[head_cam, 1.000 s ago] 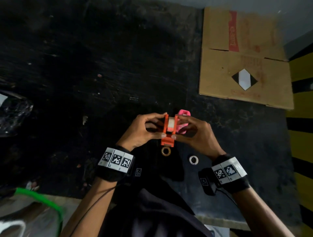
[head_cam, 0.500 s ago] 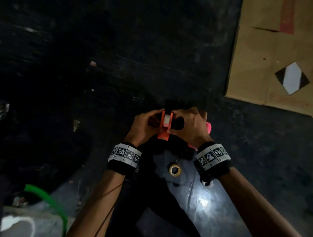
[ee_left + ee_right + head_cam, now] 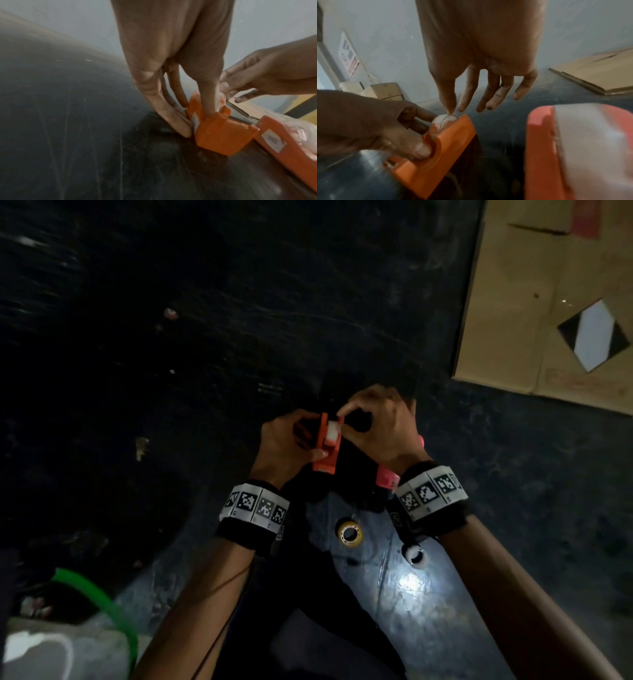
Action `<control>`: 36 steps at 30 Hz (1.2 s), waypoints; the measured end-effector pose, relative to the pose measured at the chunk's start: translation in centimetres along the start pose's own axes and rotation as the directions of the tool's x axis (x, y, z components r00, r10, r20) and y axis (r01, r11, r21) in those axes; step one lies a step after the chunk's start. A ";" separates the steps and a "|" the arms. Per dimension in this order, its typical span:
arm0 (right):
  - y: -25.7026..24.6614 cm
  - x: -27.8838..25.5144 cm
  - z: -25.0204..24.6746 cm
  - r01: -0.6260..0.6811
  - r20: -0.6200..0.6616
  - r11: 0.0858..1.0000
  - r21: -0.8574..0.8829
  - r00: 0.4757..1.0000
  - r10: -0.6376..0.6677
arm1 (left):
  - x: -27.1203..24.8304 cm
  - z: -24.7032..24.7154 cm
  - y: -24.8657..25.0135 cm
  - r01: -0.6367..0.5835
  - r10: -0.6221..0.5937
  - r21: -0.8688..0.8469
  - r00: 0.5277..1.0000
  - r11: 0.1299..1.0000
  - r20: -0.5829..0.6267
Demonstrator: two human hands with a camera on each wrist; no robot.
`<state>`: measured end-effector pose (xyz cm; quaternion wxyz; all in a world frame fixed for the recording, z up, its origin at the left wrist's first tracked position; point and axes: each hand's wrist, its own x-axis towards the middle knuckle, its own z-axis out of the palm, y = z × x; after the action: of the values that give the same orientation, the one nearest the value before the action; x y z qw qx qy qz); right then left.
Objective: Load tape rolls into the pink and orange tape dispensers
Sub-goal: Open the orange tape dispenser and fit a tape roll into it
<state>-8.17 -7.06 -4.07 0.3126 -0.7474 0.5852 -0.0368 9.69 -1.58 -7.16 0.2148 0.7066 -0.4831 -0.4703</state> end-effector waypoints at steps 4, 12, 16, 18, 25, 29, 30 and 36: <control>-0.2 0.4 0.0 0.013 0.012 1.000 0.027 1.000 -0.014 | 0.1 0.1 -0.1 0.059 -0.059 0.007 0.998 0.998 -0.008; -1.1 -1.9 0.1 0.069 -0.037 0.994 0.081 0.997 -0.067 | -0.5 0.6 -0.5 0.075 -0.079 -0.065 0.995 0.995 -0.061; -1.8 -4.3 1.1 0.079 -0.049 0.996 0.037 0.996 -0.077 | -0.4 0.7 -0.6 0.063 -0.069 -0.109 0.996 0.992 -0.052; -1.9 -5.3 1.8 0.056 -0.047 0.997 0.048 0.997 -0.054 | -0.4 0.7 -0.6 0.063 -0.068 -0.089 0.996 0.994 -0.060; -1.8 -7.2 4.0 0.051 -0.073 0.999 0.011 0.996 -0.050 | -0.5 0.4 -0.5 0.074 -0.078 -0.104 0.996 0.992 -0.034; -1.6 -7.4 4.9 0.043 -0.071 0.999 0.002 0.997 -0.043 | -0.6 0.3 -0.5 0.107 -0.111 -0.109 0.993 0.988 -0.031; -1.6 -7.5 4.9 0.053 -0.085 0.998 -0.017 0.995 -0.055 | -0.6 0.3 -0.5 0.111 -0.115 -0.107 0.993 0.988 -0.030; -2.4 -8.9 5.0 0.089 -0.145 0.977 -0.194 0.982 -0.118 | -0.9 -0.2 -0.2 0.127 -0.127 -0.099 0.992 0.987 0.003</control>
<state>-6.84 3.36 -4.04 0.1921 -0.7977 0.5689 -0.0563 9.84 -0.75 -6.80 0.2202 0.7252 -0.4127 -0.5052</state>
